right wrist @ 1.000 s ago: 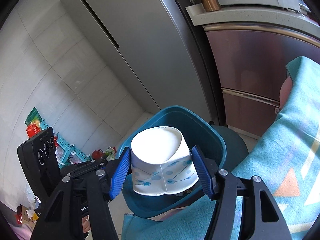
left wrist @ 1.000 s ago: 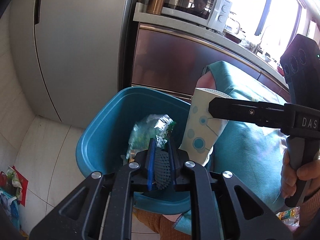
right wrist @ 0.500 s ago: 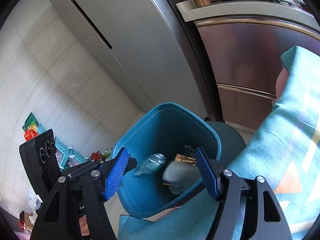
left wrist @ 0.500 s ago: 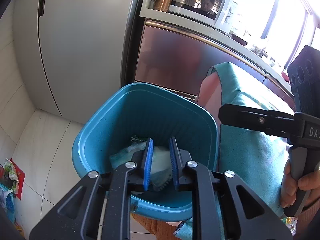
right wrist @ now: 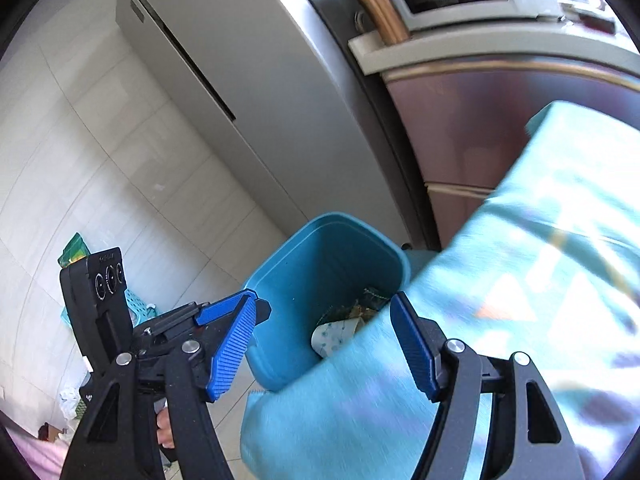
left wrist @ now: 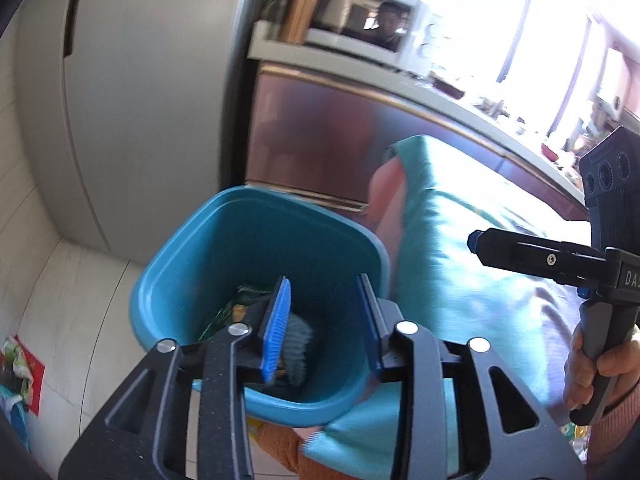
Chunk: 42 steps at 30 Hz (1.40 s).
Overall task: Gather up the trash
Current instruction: 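Carry plastic bag and paper cup to the teal bin and open both tools, then grasp the white foam net with the left tool while the right tool grasps the second paper cup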
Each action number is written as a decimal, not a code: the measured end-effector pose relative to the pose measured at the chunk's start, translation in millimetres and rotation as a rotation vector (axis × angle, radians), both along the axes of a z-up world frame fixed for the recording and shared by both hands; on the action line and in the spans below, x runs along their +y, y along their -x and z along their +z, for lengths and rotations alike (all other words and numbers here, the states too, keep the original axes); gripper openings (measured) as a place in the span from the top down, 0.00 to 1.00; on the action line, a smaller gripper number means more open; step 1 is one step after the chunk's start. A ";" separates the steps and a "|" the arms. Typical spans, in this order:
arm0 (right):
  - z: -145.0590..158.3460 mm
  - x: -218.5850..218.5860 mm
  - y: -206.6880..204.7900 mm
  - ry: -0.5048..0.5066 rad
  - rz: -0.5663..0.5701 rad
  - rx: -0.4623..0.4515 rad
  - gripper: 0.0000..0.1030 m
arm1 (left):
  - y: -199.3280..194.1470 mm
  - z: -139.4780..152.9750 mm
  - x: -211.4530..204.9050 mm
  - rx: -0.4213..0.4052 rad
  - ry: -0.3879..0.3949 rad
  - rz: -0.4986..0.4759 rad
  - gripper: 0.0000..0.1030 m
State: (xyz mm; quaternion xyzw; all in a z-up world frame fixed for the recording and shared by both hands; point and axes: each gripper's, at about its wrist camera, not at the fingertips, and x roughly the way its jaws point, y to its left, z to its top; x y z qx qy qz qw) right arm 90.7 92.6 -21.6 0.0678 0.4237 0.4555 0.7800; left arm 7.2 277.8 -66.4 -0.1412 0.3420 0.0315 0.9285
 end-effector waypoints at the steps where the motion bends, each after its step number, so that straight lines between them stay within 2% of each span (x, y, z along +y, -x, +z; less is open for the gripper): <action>1: 4.0 -9.9 3.0 -0.010 -0.009 -0.011 0.35 | 0.6 3.7 -6.6 -0.012 -0.001 -0.018 0.63; 4: 13.4 -41.1 11.2 -0.016 -0.046 -0.041 0.34 | 1.2 14.0 -29.7 -0.041 0.003 -0.081 0.55; 8: 22.3 -90.6 22.2 -0.010 -0.127 -0.074 0.34 | -0.3 26.8 -68.1 -0.077 0.002 -0.193 0.54; 13: 31.3 -163.4 40.0 0.003 -0.282 -0.112 0.34 | -8.4 36.0 -121.8 -0.100 0.015 -0.329 0.53; 22: 40.0 -294.8 73.7 -0.004 -0.591 -0.155 0.34 | -16.8 37.0 -227.7 -0.089 0.020 -0.563 0.53; 28: 29.3 -375.6 99.0 -0.012 -0.786 -0.141 0.34 | -18.5 32.4 -292.4 -0.069 -0.011 -0.691 0.52; 33: 7.3 -413.6 111.3 -0.029 -0.856 -0.083 0.34 | -32.1 27.8 -321.2 -0.046 -0.036 -0.727 0.52; 42: -26.3 -425.2 119.3 -0.108 -0.852 0.031 0.33 | -86.8 34.5 -350.4 -0.045 -0.136 -0.673 0.52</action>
